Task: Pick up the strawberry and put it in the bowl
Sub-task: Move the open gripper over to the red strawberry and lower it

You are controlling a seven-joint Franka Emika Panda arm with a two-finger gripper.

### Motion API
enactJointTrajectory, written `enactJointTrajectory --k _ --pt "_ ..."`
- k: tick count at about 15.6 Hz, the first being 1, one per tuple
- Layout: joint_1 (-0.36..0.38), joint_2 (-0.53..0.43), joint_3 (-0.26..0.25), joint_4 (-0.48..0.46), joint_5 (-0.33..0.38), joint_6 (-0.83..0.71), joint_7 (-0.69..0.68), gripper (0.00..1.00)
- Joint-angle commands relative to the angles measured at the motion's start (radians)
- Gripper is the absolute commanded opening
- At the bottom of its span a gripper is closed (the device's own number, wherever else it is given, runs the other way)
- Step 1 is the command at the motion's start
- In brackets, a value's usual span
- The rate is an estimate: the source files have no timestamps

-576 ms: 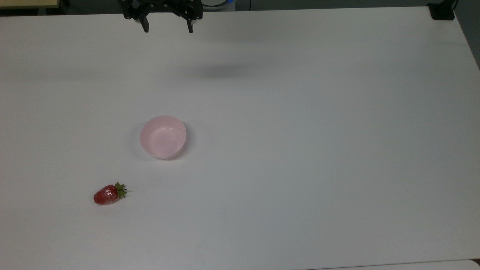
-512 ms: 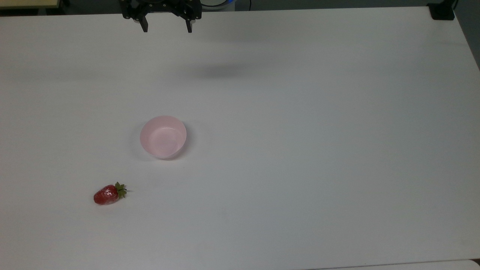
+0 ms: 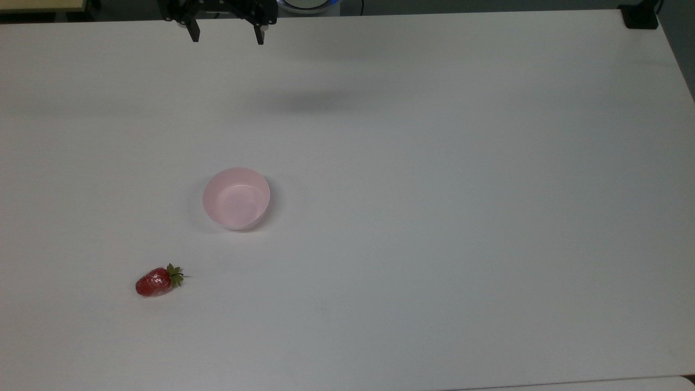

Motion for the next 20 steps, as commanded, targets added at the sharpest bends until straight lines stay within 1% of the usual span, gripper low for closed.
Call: enactJointTrajectory --k 1,3,4,5,6,8,9,10,12,13,15,20 --pt "-0.004 -0.009 0.005 0.001 -0.001 -0.001 0.016 1.0" --pt "-0.004 -0.004 0.006 0.001 -0.003 0.01 0.01 1.0" --pt "-0.004 0.013 0.006 0.005 -0.001 0.01 0.007 1.0" --pt "-0.004 0.049 0.012 0.04 -0.003 0.008 0.01 1.0" --pt "-0.003 0.089 0.012 0.098 -0.003 0.007 0.022 1.0" --pt "-0.006 0.179 0.0 0.178 -0.003 0.016 0.032 1.0" --pt "-0.03 0.245 0.0 0.233 -0.001 0.081 0.036 1.0" --pt "-0.045 0.273 0.0 0.251 0.0 0.142 0.051 1.0" --pt "-0.07 0.322 0.002 0.254 0.012 0.285 0.073 1.0" --pt "-0.07 0.348 0.002 0.255 0.014 0.342 0.075 1.0" --pt "-0.073 0.394 0.002 0.257 0.014 0.426 0.072 1.0" --pt "-0.128 0.56 0.005 0.332 0.019 0.666 0.07 1.0"
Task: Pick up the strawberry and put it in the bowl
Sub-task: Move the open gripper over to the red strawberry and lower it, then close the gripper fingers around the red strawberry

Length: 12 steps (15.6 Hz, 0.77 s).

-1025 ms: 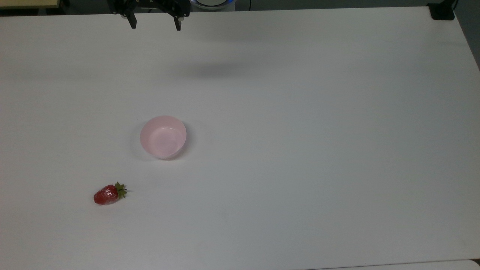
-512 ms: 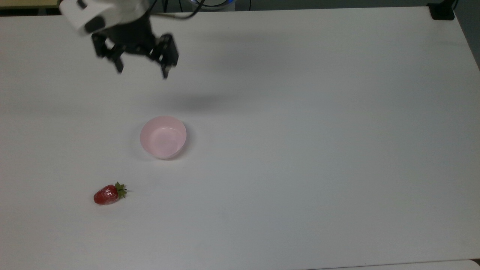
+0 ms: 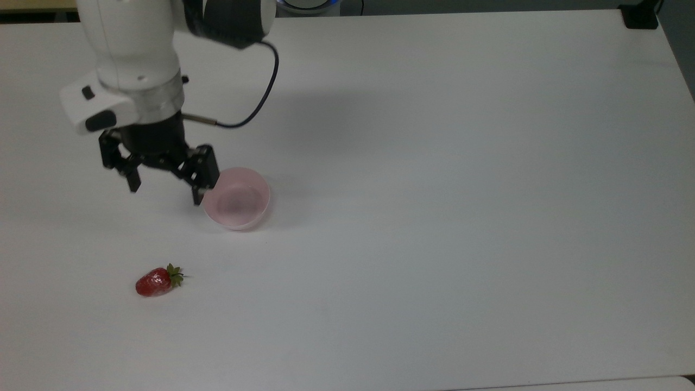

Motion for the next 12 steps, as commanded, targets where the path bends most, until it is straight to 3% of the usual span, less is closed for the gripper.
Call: enactJointTrajectory --k 1,8,10,12 --pt "-0.039 0.139 0.004 0.087 0.016 0.153 0.011 1.0" --pt "-0.082 0.259 0.013 0.079 0.042 0.42 0.013 1.0" --pt "-0.083 0.311 0.039 0.079 0.056 0.525 0.019 1.0" --pt "-0.089 0.319 0.056 0.073 0.123 0.579 0.115 1.0"
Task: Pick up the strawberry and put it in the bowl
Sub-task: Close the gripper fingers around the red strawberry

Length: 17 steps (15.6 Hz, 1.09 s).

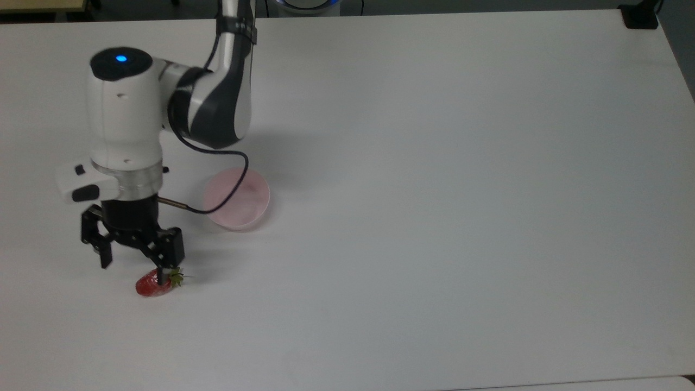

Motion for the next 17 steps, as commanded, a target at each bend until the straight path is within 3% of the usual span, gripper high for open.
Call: enactJointTrajectory --k 1,6,8,11,17 --pt "-0.007 0.037 0.031 0.019 0.082 0.092 0.164 1.0" --pt "0.011 0.033 0.011 0.004 0.049 0.1 0.381 1.0" --pt "0.017 0.033 -0.003 -0.027 -0.002 0.101 0.428 1.0" --pt "0.056 0.034 -0.063 -0.036 -0.08 0.101 0.551 1.0" --pt "0.062 0.04 -0.068 -0.067 -0.251 0.101 0.671 1.0"
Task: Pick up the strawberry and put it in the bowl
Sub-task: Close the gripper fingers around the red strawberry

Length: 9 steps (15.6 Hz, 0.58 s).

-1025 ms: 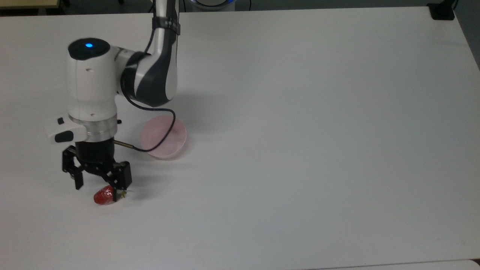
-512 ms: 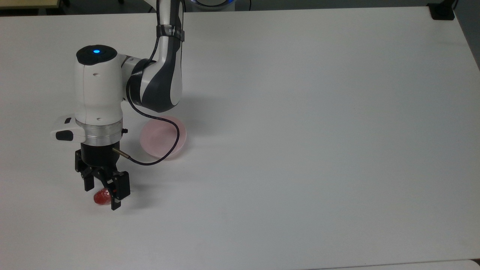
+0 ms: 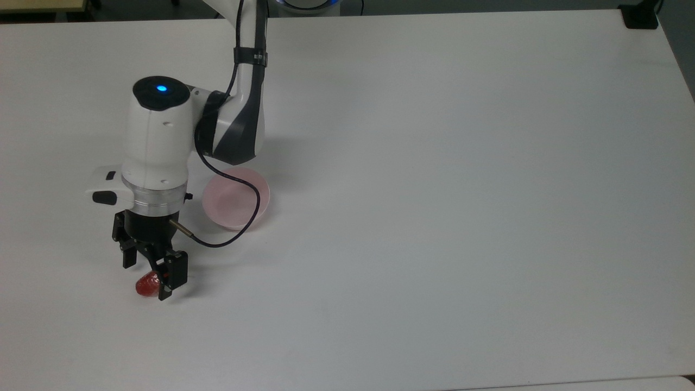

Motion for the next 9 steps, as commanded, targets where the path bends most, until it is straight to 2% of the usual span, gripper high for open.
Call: enactJointTrajectory --k 1,4,9 --pt "0.025 0.001 -0.03 -0.026 -0.07 0.012 0.068 1.0" --pt "0.025 0.012 -0.03 -0.023 -0.105 0.012 0.079 0.96" --pt "0.025 0.025 -0.028 -0.023 -0.167 0.012 0.079 0.67"
